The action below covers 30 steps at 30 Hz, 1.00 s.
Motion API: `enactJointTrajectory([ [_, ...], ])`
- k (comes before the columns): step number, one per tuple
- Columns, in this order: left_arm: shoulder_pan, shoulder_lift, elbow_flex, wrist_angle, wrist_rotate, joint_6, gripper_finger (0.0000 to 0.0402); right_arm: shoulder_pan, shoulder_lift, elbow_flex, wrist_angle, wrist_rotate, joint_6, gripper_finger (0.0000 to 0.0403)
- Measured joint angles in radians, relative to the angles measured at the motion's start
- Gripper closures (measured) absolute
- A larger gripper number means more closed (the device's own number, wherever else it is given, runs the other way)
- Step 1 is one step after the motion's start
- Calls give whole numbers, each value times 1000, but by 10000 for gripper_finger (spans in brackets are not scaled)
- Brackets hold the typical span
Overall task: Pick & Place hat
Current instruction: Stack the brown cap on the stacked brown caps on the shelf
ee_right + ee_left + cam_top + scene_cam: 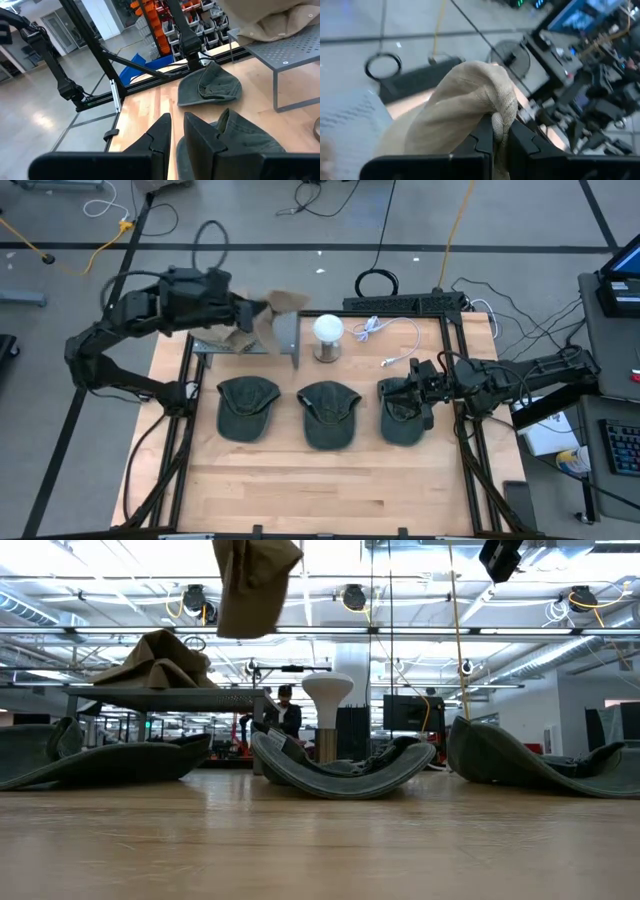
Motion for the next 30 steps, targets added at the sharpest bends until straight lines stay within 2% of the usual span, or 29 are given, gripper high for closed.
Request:
enactJointTrajectory([
  [6,18,-41,19,3,-158,72,381,0,0,0,0,1,-26,360],
  [16,43,-17,213,-20,-373,274,381,0,0,0,0,16,-26,360],
  [23,79,32,357,-203,-504,310,381,-1,0,0,0,106,-26,360],
  [30,146,69,394,-402,-528,293,381,-1,0,0,1,109,-26,360],
])
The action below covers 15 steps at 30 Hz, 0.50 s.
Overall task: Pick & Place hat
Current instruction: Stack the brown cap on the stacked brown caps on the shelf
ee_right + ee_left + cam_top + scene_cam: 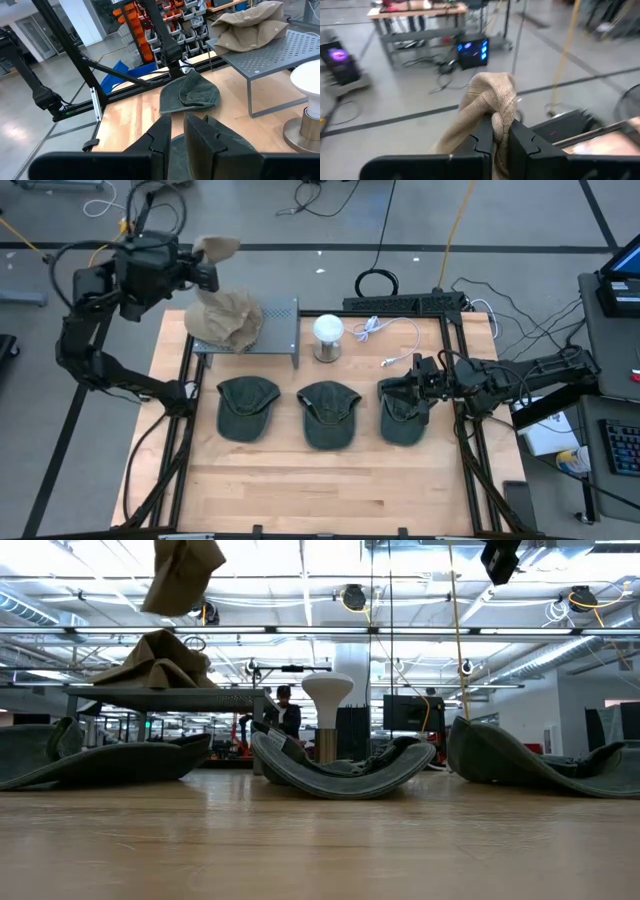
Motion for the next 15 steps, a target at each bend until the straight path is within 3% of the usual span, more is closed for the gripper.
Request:
enactJointTrajectory([
  [11,140,61,0,-285,19,10,381,0,0,0,0,0,8,360],
  [15,167,74,-2,-299,20,16,381,0,0,0,0,1,8,360],
])
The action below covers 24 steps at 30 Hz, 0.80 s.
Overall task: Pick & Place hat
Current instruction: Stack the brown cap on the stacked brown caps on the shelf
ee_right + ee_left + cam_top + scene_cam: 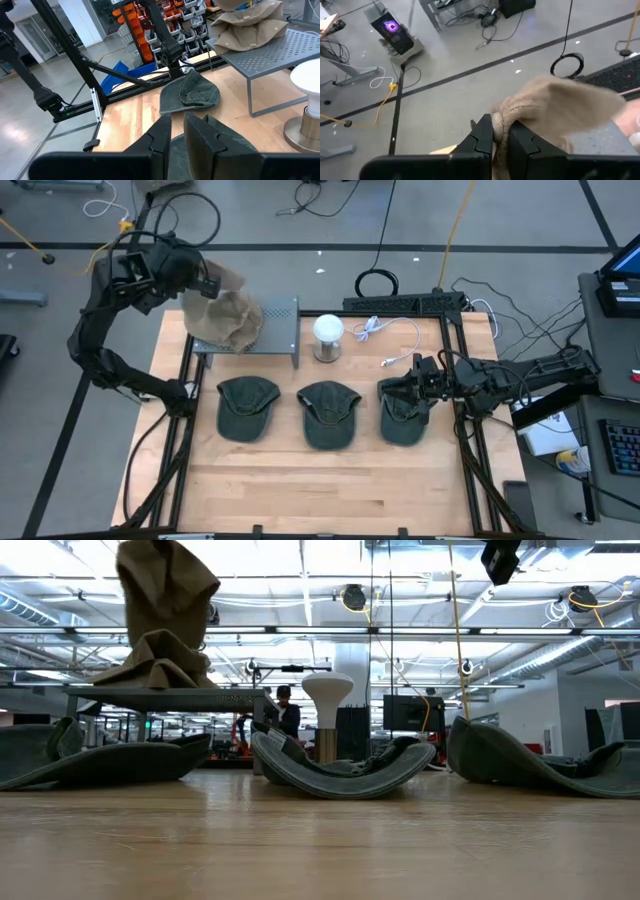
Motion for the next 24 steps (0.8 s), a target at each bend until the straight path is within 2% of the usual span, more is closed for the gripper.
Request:
enactJointTrajectory([
  [4,18,-3,2,0,-56,-8,381,0,0,0,0,3,2,360],
  [8,41,-3,2,-1,-69,-41,381,0,1,0,0,4,23,360],
  [24,149,-1,2,-1,-82,-345,381,0,45,0,7,1,30,360],
])
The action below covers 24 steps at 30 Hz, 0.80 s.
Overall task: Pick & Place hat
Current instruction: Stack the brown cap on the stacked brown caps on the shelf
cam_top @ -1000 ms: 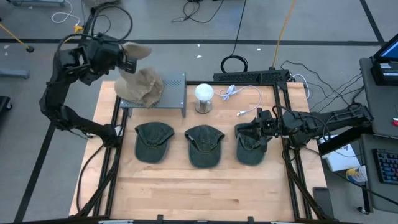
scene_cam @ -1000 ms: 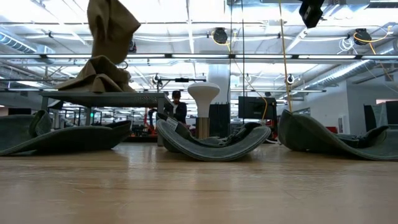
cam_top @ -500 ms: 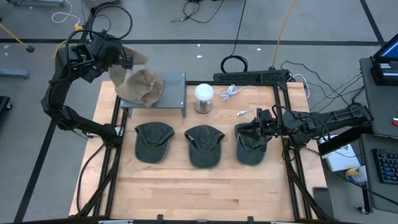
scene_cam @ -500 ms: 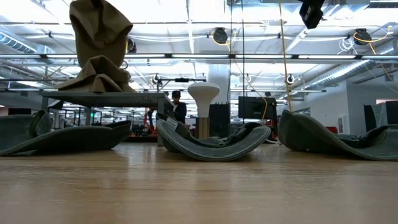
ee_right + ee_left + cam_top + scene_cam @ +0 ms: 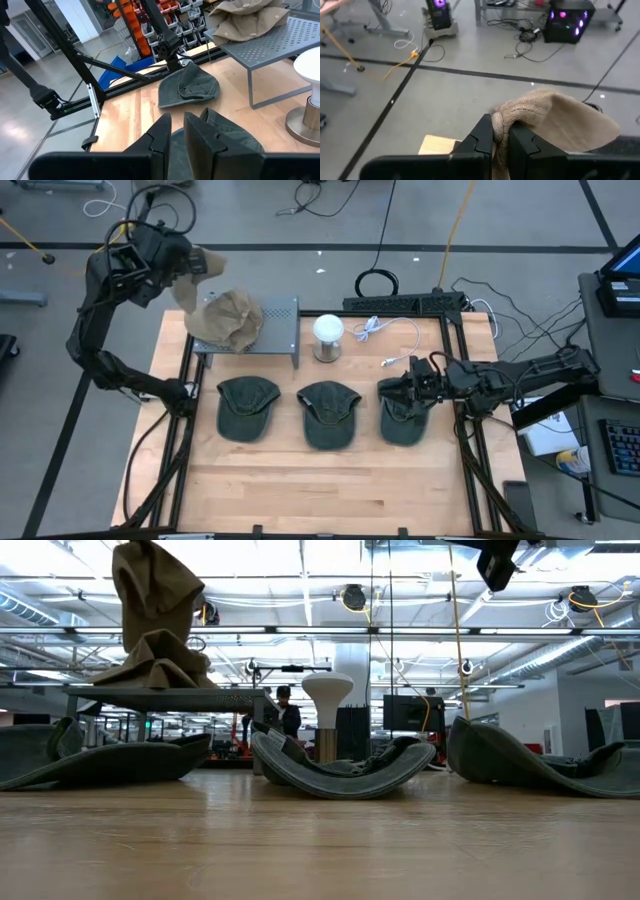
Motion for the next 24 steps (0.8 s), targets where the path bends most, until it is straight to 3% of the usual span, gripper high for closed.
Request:
enactJointTrajectory([
  [8,29,12,-79,0,2,-156,381,0,0,0,0,0,-7,360],
  [17,7,22,-192,-2,89,-327,381,0,0,0,0,0,-38,360],
  [24,-32,51,-203,-1,108,-350,381,0,0,0,-8,-3,-79,360],
])
